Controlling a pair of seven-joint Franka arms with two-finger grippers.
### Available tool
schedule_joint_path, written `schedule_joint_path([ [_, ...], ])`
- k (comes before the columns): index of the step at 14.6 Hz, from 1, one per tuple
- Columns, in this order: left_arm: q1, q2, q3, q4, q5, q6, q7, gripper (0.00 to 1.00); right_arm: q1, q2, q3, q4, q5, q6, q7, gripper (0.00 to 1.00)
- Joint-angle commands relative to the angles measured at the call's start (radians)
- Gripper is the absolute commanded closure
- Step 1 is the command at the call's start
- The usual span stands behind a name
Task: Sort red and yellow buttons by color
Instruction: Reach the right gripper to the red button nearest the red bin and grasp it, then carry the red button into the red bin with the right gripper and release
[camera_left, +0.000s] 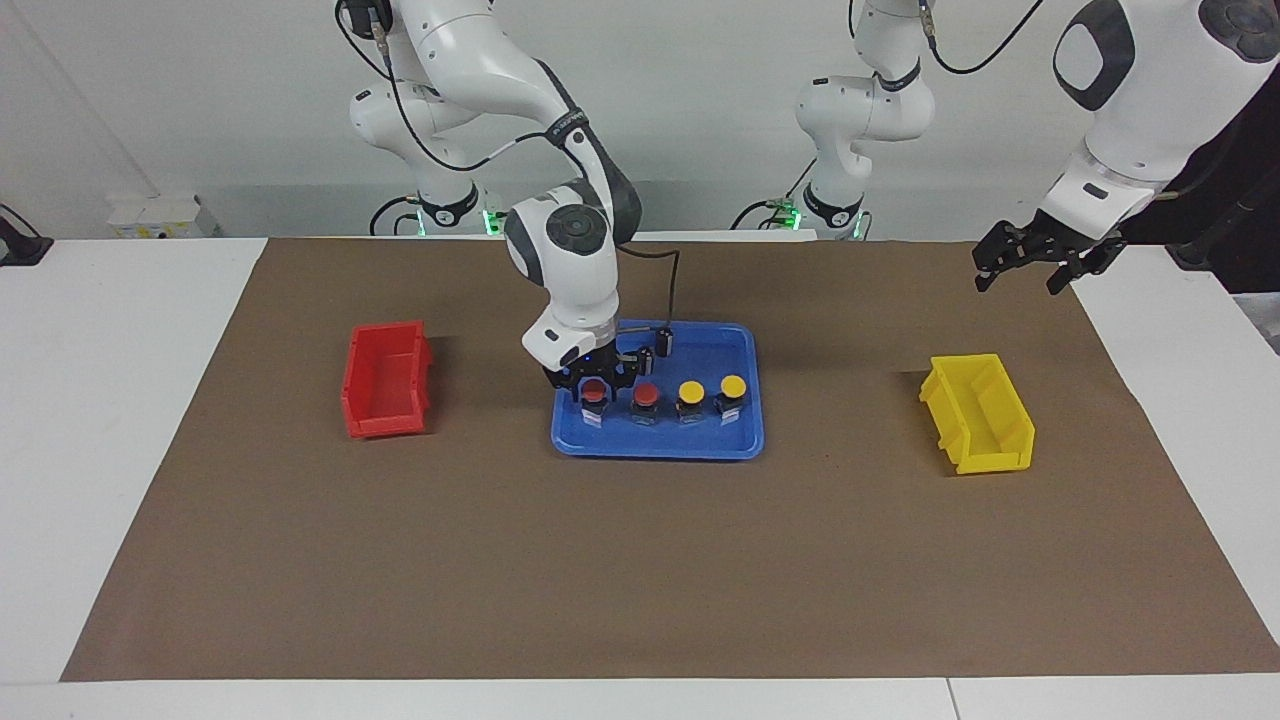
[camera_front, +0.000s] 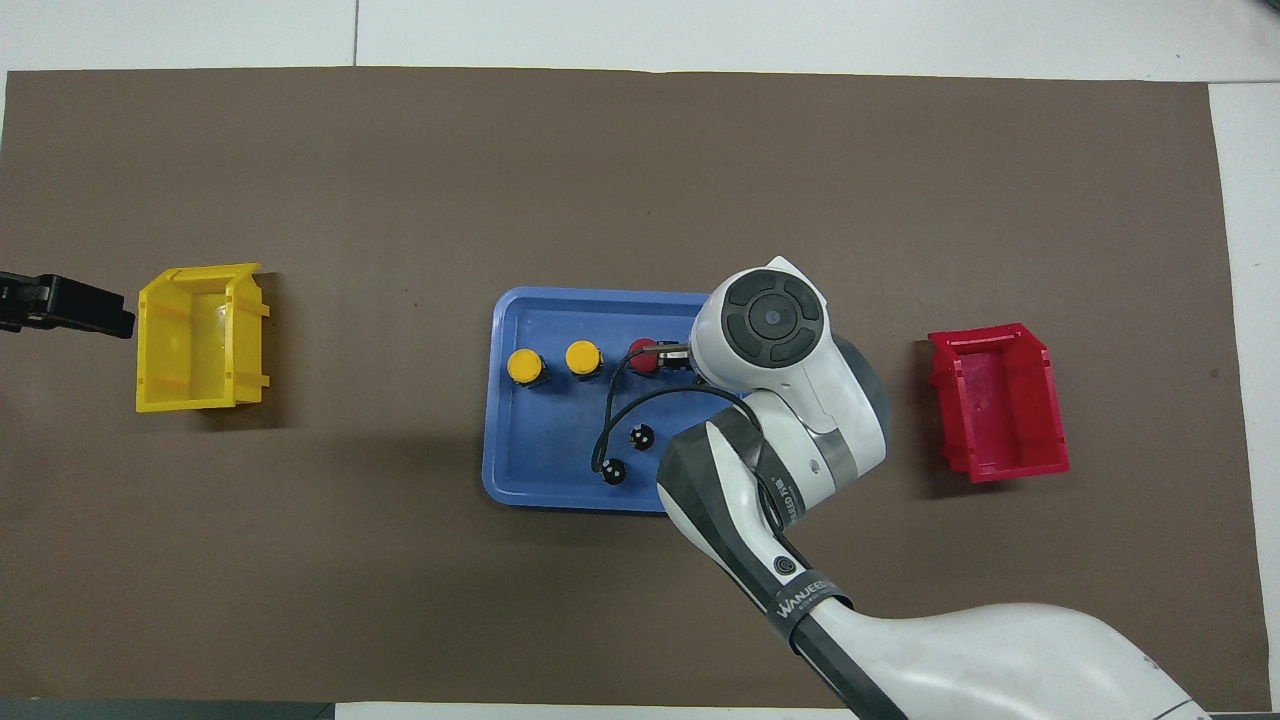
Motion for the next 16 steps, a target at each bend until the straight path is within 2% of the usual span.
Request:
schedule_joint_path([
  [1, 0.023, -0.024, -0.002, -0.024, 0.025, 0.005, 0.007, 0.0, -0.006, -0.028, 0.003, 0.015, 0.011, -0.051, 0.009, 0.73],
  [3, 0.023, -0.023, -0.002, -0.024, 0.025, 0.006, 0.014, 0.0, -0.038, -0.025, 0.003, 0.192, 0.013, -0.259, -0.017, 0.73],
  [4, 0.023, -0.024, -0.003, -0.026, 0.025, 0.003, 0.012, 0.0, -0.08, -0.032, 0.003, 0.244, 0.013, -0.339, -0.077, 0.73],
  [5, 0.023, -0.024, -0.002, -0.024, 0.025, 0.005, 0.001, 0.0, -0.129, -0.073, 0.003, 0.246, 0.014, -0.384, -0.15, 0.73],
  [8, 0.008, -0.025, -0.009, -0.038, 0.025, 0.049, -0.037, 0.0, -0.286, -0.233, 0.003, 0.139, 0.016, -0.492, -0.33, 0.73],
  [10, -0.058, -0.042, -0.042, -0.122, 0.022, 0.139, -0.127, 0.01, -0.399, -0.345, 0.003, -0.036, 0.023, -0.416, -0.512, 0.73],
  [12, -0.206, -0.028, -0.046, -0.203, 0.022, 0.266, -0.36, 0.12, -0.473, -0.414, 0.001, -0.224, 0.068, -0.244, -0.63, 0.73],
  [14, -0.306, 0.028, -0.046, -0.233, 0.013, 0.372, -0.489, 0.19, -0.481, -0.454, 0.0, -0.334, 0.068, -0.133, -0.674, 0.73],
  [16, -0.392, 0.111, -0.046, -0.233, 0.004, 0.464, -0.599, 0.21, -0.515, -0.463, -0.002, -0.359, 0.068, -0.115, -0.756, 0.73],
])
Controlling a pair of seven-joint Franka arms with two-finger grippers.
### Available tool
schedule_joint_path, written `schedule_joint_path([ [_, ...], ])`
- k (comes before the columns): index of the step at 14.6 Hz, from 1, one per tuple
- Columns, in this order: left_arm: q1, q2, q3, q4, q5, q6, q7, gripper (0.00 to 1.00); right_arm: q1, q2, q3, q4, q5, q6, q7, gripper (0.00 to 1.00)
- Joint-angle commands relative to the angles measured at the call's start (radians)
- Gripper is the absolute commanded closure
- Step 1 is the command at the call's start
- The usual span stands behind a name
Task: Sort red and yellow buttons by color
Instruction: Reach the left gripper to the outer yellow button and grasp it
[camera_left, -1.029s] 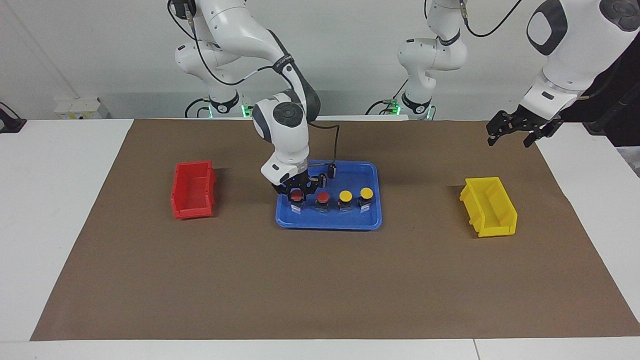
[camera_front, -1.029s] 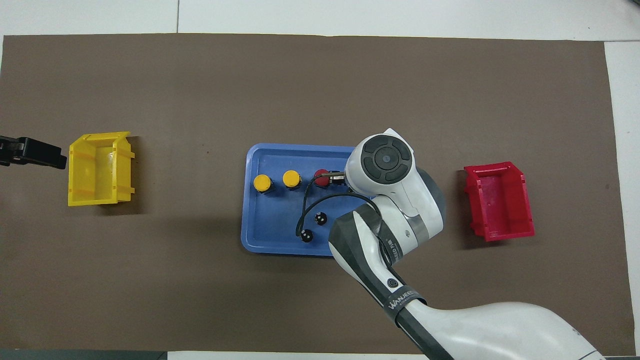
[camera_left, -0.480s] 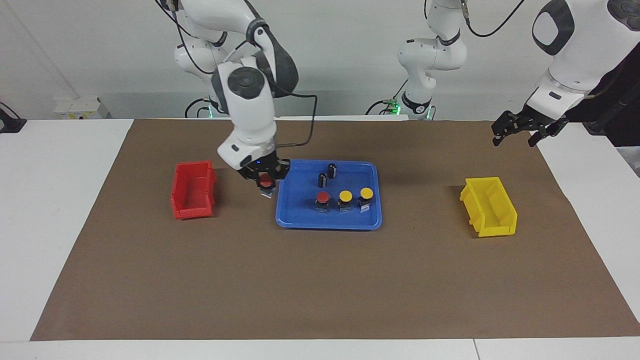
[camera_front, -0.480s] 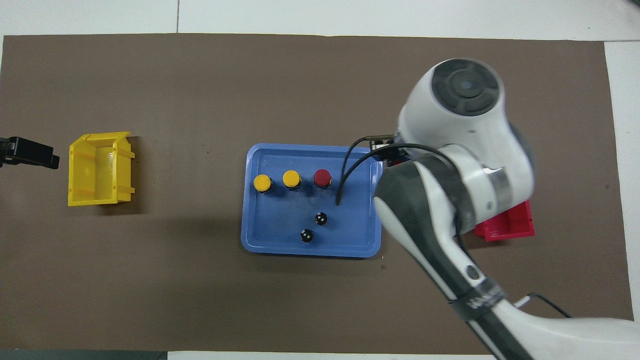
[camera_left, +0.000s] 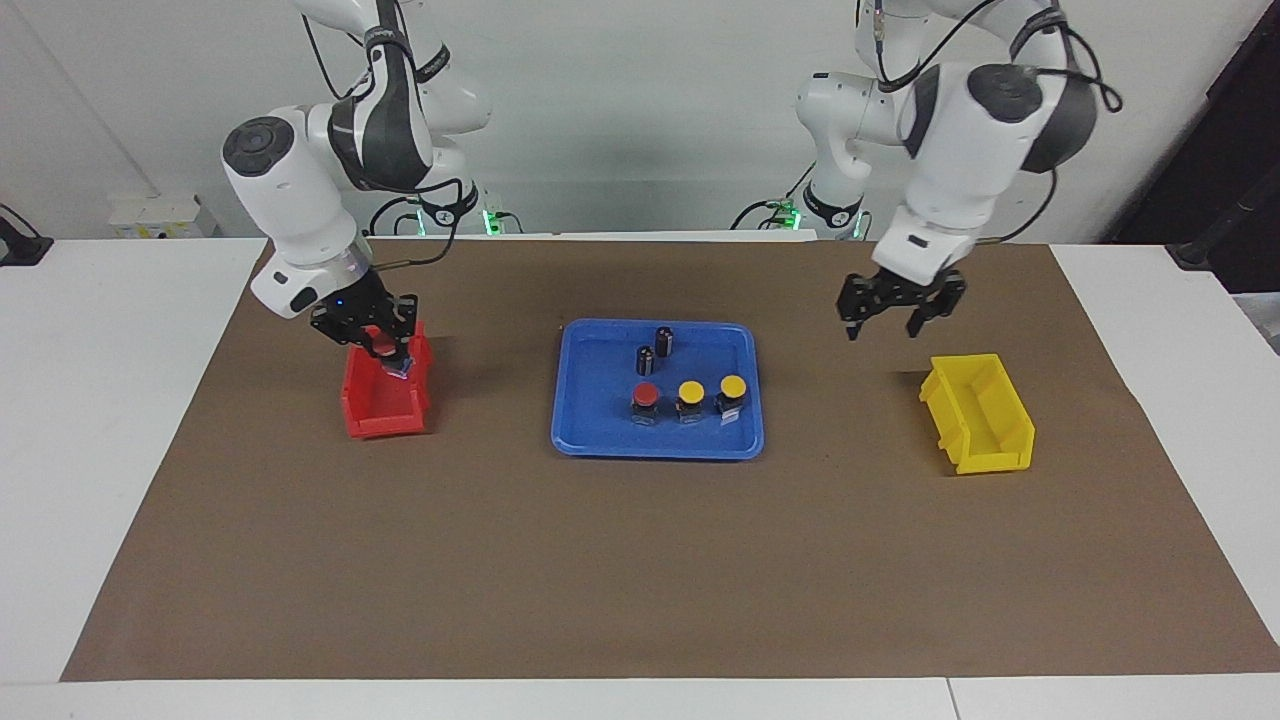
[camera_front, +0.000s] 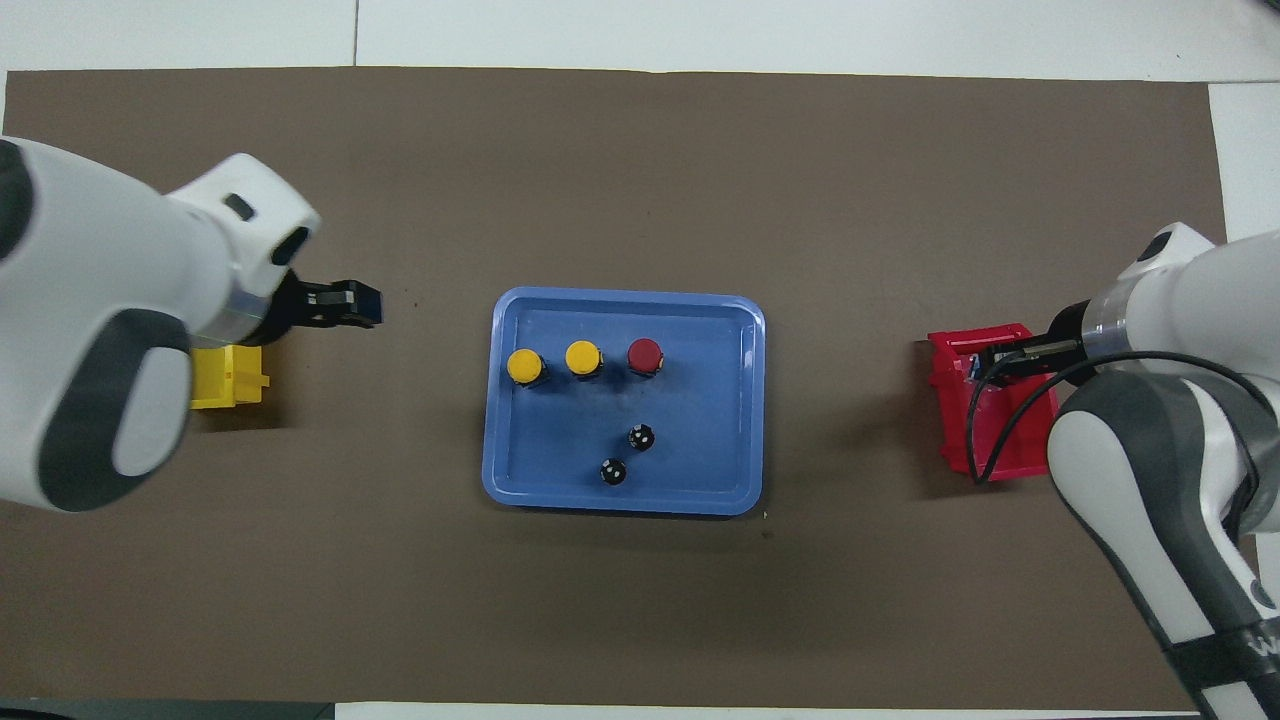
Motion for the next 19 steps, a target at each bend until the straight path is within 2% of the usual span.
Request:
schedule_joint_path([
  [1, -0.095, 0.108, 0.018, -0.01, 0.002, 0.127, -0.119, 0.21, -0.053, -0.056, 0.013, -0.071, 0.015, 0.039, -0.112, 0.73],
  [5, -0.152, 0.198, 0.016, -0.017, -0.041, 0.23, -0.137, 0.23, -0.093, -0.056, 0.013, -0.087, 0.015, 0.045, -0.191, 0.73],
  [8, -0.159, 0.204, 0.015, -0.055, -0.042, 0.27, -0.148, 0.23, -0.087, -0.077, 0.014, -0.161, 0.015, 0.114, -0.18, 0.72],
  [11, -0.173, 0.192, 0.015, -0.103, -0.042, 0.27, -0.148, 0.23, -0.09, -0.071, 0.014, -0.208, 0.015, 0.134, -0.18, 0.72],
  [13, -0.175, 0.19, 0.015, -0.106, -0.044, 0.269, -0.148, 0.23, -0.092, -0.079, 0.014, -0.273, 0.015, 0.226, -0.189, 0.72],
  [15, -0.178, 0.19, 0.015, -0.105, -0.064, 0.273, -0.163, 0.24, -0.095, -0.062, 0.013, -0.292, 0.015, 0.252, -0.191, 0.69],
  [17, -0.176, 0.193, 0.015, -0.103, -0.12, 0.281, -0.171, 0.98, -0.089, -0.057, 0.014, -0.299, 0.015, 0.29, -0.177, 0.68],
  [18, -0.172, 0.196, 0.015, -0.103, -0.128, 0.301, -0.173, 0.99, -0.083, -0.059, 0.014, -0.31, 0.015, 0.298, -0.162, 0.66],
  [19, -0.167, 0.198, 0.016, -0.097, -0.128, 0.302, -0.173, 0.99, -0.084, -0.059, 0.014, -0.313, 0.015, 0.3, -0.16, 0.6],
])
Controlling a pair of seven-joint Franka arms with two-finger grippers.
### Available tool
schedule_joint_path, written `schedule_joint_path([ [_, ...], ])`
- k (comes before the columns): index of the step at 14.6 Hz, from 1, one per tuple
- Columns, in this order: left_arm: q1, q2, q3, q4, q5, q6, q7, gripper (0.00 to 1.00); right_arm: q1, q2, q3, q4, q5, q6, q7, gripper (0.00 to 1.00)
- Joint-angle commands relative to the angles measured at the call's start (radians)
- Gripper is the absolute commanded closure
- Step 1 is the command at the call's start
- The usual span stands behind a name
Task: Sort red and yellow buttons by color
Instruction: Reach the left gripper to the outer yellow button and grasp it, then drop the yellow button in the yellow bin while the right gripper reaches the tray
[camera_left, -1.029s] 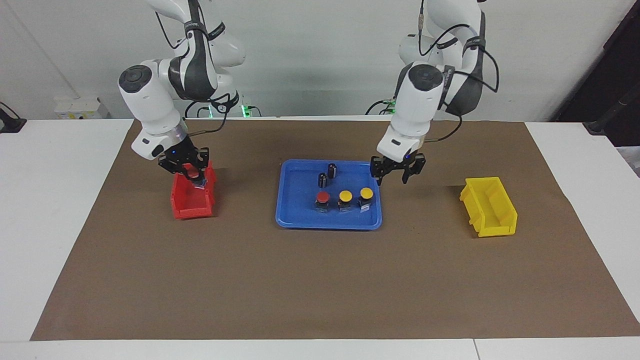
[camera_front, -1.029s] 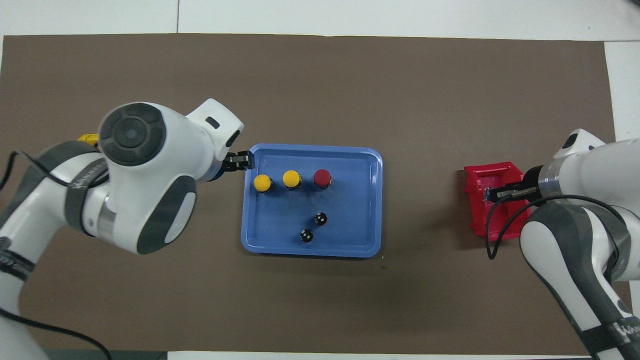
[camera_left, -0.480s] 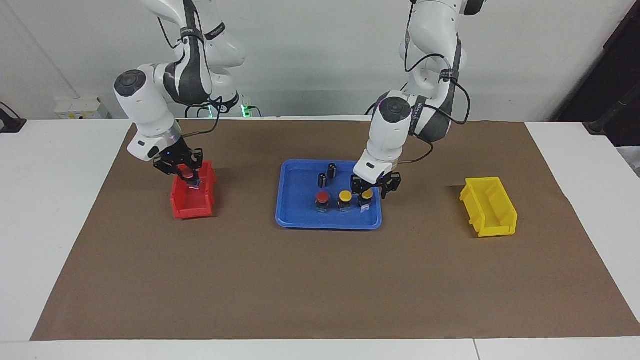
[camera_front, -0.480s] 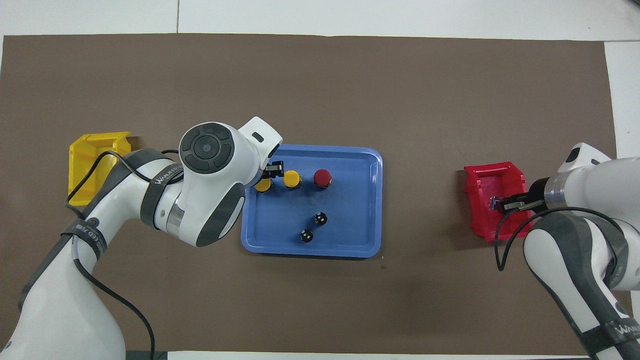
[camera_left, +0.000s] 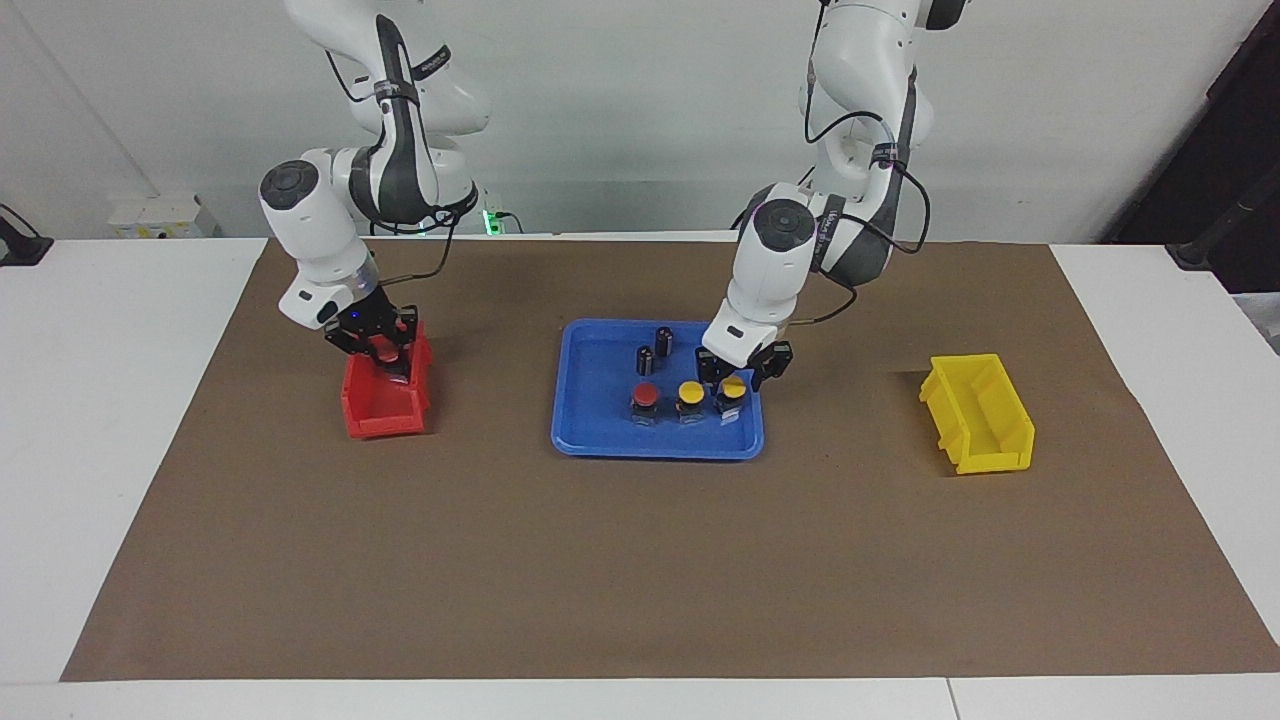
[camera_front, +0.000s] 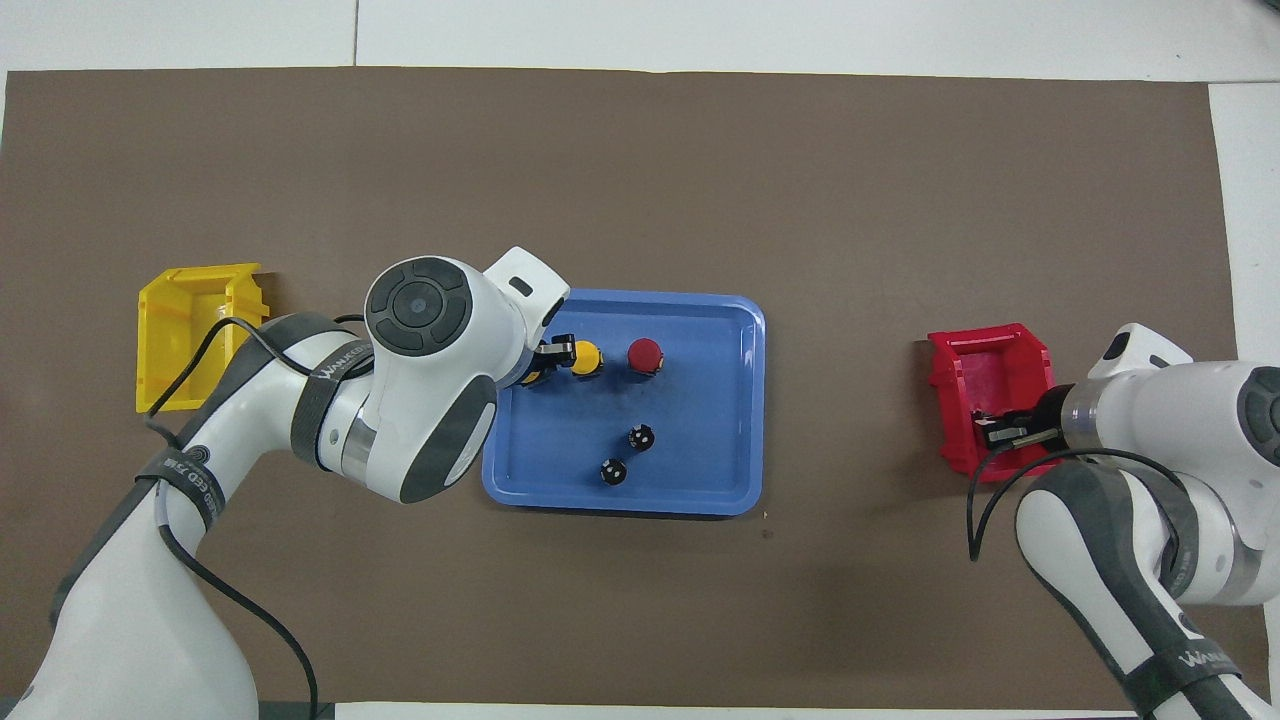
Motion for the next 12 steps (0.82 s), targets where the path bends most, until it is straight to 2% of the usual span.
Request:
schedule_joint_path([
  [1, -0.002, -0.019, 0.015, -0.019, -0.024, 0.027, -0.014, 0.98, -0.011, -0.019, 0.005, -0.03, 0.014, 0.024, -0.006, 0.56],
  [3, 0.007, -0.022, 0.021, 0.045, -0.024, -0.055, -0.019, 0.99, -0.014, -0.019, 0.004, -0.022, 0.014, 0.015, -0.017, 0.35],
  [5, 0.057, -0.046, 0.027, 0.164, -0.024, -0.265, 0.001, 0.99, -0.016, 0.008, 0.004, 0.069, 0.014, -0.073, -0.02, 0.25],
  [7, 0.147, -0.074, 0.03, 0.244, -0.024, -0.441, 0.121, 0.99, -0.004, 0.048, 0.005, 0.244, 0.012, -0.251, -0.004, 0.21],
  [8, 0.216, -0.095, 0.033, 0.251, -0.022, -0.485, 0.218, 0.99, 0.007, 0.068, 0.007, 0.322, 0.014, -0.305, 0.012, 0.15],
  [10, 0.367, -0.117, 0.034, 0.255, -0.012, -0.503, 0.375, 0.99, 0.105, 0.145, 0.008, 0.503, 0.014, -0.385, 0.114, 0.01],
  [12, 0.477, -0.129, 0.041, 0.246, 0.022, -0.511, 0.577, 0.99, 0.24, 0.224, 0.008, 0.684, 0.011, -0.445, 0.336, 0.01],
])
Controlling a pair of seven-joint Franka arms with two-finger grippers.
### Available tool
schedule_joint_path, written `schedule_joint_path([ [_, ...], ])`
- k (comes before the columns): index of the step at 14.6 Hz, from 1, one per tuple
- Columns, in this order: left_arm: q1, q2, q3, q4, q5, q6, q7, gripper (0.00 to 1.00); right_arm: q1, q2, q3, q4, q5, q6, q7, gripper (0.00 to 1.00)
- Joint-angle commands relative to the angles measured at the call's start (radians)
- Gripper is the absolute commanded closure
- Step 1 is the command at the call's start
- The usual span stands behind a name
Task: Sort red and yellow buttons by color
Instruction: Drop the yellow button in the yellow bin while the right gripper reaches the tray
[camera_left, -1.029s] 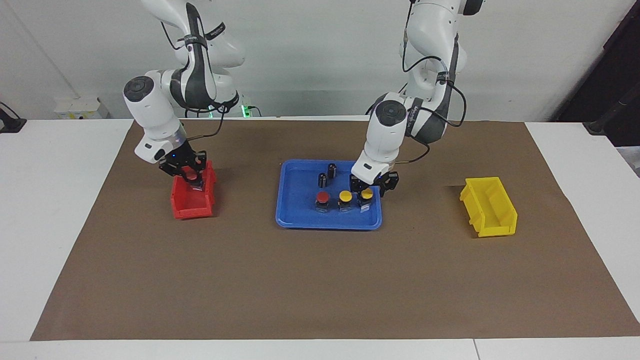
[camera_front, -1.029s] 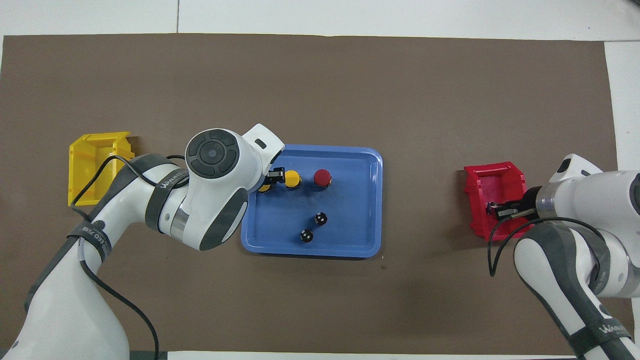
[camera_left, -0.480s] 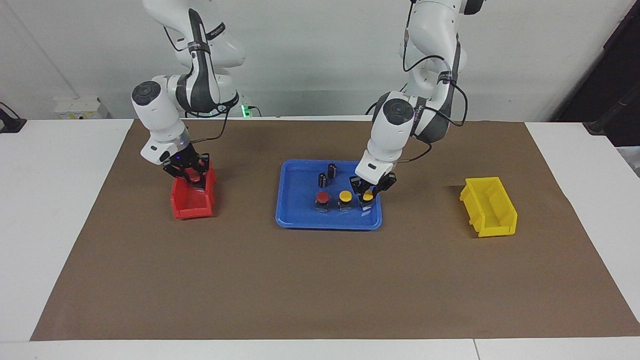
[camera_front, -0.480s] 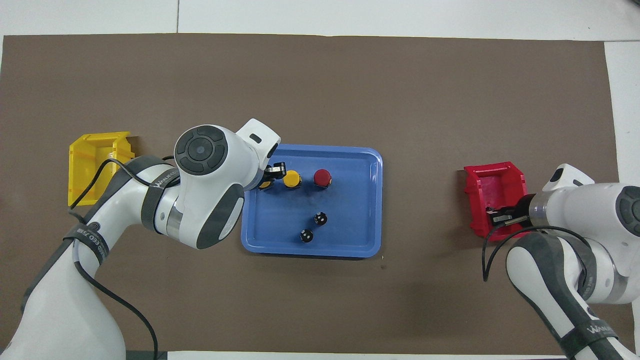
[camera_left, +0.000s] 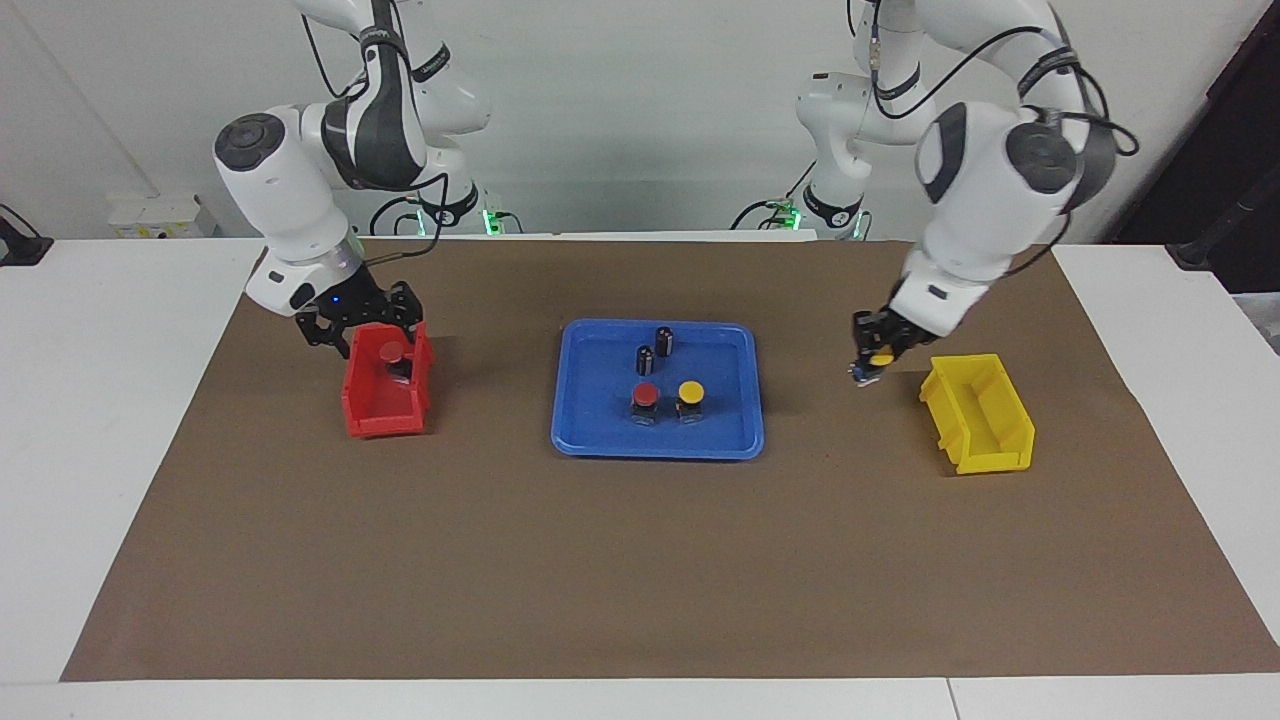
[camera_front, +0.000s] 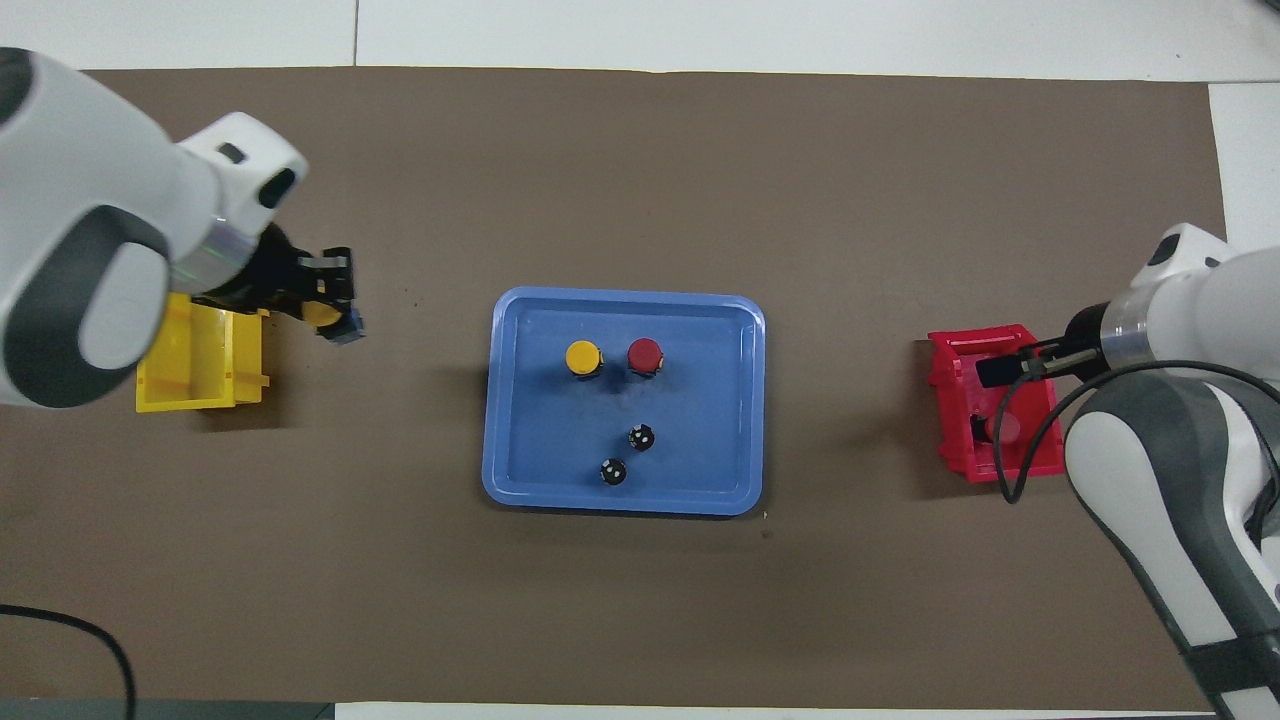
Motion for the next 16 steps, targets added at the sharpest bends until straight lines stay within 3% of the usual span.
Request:
schedule_joint_path([
  [1, 0.145, -0.012, -0.005, -0.028, 0.028, -0.004, 0.24, 0.99, 0.175, 0.172, 0.006, 0.288, 0.005, -0.082, 0.288, 0.01],
  [5, 0.265, -0.07, -0.005, -0.198, 0.028, 0.163, 0.431, 0.99, 0.418, 0.419, 0.006, 0.509, -0.022, 0.013, 0.706, 0.0],
  [7, 0.285, -0.073, -0.005, -0.255, 0.028, 0.223, 0.464, 0.99, 0.467, 0.47, 0.006, 0.462, -0.07, 0.109, 0.763, 0.0],
  [12, 0.266, -0.064, -0.008, -0.352, 0.028, 0.313, 0.452, 0.99, 0.492, 0.458, 0.014, 0.338, -0.069, 0.198, 0.769, 0.01],
  [16, 0.261, -0.049, -0.008, -0.433, 0.028, 0.444, 0.457, 0.99, 0.495, 0.427, 0.014, 0.235, -0.069, 0.269, 0.768, 0.18],
])
